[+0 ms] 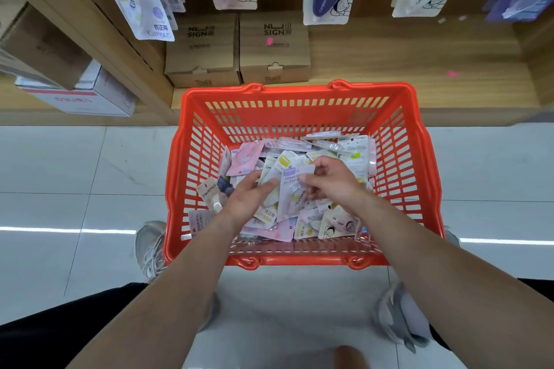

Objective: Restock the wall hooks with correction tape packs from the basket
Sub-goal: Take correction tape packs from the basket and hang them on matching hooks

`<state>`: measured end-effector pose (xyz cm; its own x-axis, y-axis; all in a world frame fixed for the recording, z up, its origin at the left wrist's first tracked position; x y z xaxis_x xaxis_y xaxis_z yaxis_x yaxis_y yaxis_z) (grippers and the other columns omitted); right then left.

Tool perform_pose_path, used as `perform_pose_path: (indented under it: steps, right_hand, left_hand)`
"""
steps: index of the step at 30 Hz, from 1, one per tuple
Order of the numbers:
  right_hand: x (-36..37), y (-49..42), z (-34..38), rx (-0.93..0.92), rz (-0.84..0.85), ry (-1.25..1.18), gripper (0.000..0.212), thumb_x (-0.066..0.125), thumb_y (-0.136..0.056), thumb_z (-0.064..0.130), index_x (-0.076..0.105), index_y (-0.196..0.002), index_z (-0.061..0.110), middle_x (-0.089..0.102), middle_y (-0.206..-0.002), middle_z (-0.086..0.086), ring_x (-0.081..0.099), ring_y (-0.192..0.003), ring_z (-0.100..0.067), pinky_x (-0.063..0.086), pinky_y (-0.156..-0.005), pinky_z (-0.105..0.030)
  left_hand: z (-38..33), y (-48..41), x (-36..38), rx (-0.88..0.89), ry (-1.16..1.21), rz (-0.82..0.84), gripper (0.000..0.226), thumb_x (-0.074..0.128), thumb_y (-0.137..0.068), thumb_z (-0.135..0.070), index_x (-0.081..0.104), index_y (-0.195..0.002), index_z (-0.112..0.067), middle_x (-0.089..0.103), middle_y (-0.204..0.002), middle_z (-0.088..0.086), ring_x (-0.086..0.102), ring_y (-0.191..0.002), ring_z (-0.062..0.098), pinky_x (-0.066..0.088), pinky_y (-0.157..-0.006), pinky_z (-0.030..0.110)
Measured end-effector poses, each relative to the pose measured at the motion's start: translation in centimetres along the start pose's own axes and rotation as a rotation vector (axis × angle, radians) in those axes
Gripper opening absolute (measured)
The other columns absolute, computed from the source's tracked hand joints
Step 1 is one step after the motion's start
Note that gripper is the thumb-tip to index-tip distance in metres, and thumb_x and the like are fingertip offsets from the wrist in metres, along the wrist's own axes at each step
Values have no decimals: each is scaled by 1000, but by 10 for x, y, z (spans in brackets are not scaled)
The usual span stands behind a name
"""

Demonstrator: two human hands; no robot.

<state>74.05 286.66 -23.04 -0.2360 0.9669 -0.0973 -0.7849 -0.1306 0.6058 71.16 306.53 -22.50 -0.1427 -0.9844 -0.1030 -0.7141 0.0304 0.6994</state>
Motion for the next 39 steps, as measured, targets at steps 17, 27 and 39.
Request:
perform_pose_path:
  steps: [17,27,39]
  right_hand:
    - [-15,-2,25,-37,-49,-72,21,73,-94,11,66,-114,8,69,-100,-9,73,-78,-21,63,-70,-32]
    - [-67,-7,-16,-44,-330,629,10,72,-91,21,63,-87,21,67,-97,-2,63,-87,-18,49,-73,-31]
    - [-53,-2,-26,86,-304,918,84,78,-82,56,44,-148,16,51,-141,-12,46,-133,-33,40,-109,-42]
  left_hand:
    - [-8,-21,-1,113,-162,-57,75,92,-74,-28,53,-137,-18,70,-119,-6,67,-113,13,56,-95,32]
    - [-1,-25,-17,85,-172,-132,46,82,-86,-23,59,-126,-22,70,-104,-16,63,-90,-6,46,-61,10]
    - [3,-26,-11,53,-198,-154,55,84,-83,-27,56,-130,-22,70,-105,-15,66,-92,2,50,-70,22]
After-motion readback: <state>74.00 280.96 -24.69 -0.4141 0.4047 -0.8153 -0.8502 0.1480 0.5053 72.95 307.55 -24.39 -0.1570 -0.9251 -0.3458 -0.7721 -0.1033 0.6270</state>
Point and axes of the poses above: each hand's wrist, its own y-axis away from the middle knuckle, its own x-axis out of the palm, z = x × y, the point moved 6 cm from there along -y, towards the middle knuckle
